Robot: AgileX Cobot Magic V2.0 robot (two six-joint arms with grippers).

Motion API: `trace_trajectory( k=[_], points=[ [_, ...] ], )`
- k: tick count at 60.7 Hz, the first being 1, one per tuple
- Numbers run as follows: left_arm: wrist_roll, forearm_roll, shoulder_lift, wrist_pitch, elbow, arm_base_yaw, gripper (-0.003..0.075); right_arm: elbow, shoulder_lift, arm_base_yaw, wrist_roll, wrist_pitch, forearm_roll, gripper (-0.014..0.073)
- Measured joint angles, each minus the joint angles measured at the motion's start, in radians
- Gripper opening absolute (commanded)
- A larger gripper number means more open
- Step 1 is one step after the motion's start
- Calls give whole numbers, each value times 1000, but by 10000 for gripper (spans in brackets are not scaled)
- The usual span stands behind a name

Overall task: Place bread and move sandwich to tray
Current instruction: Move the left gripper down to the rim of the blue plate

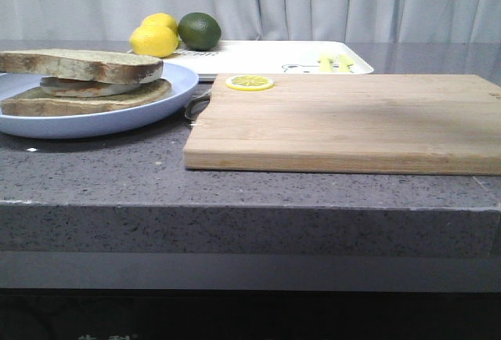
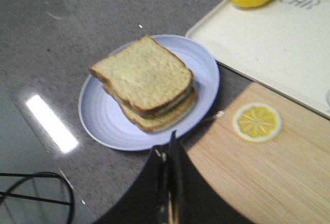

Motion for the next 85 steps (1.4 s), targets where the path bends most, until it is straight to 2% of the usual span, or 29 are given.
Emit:
trace_trajectory(
  k=[12, 16, 24, 38, 52, 63, 76, 85],
  points=[
    [0, 0, 0, 0, 0, 0, 693, 8, -91, -115, 151, 149, -288, -110],
    [0, 0, 0, 0, 0, 0, 693, 28, -123, -163, 211, 164, -387, -110],
    [0, 0, 0, 0, 0, 0, 693, 122, -219, -240, 291, 137, -504, -110],
    [0, 0, 0, 0, 0, 0, 693, 459, -520, -262, 315, -134, -529, -110],
    [0, -4, 5, 12, -1, 0, 693, 750, -816, -262, 315, -298, -529, -110],
    [0, -19, 160, 206, -122, 0, 693, 866, -925, -262, 316, -389, -530, -110],
    [0, -21, 515, 501, -430, 0, 693, 872, -929, -262, 316, -423, -530, -110],
    [0, -21, 754, 635, -623, 0, 693, 872, -929, -262, 316, -426, -530, -110]
  ],
)
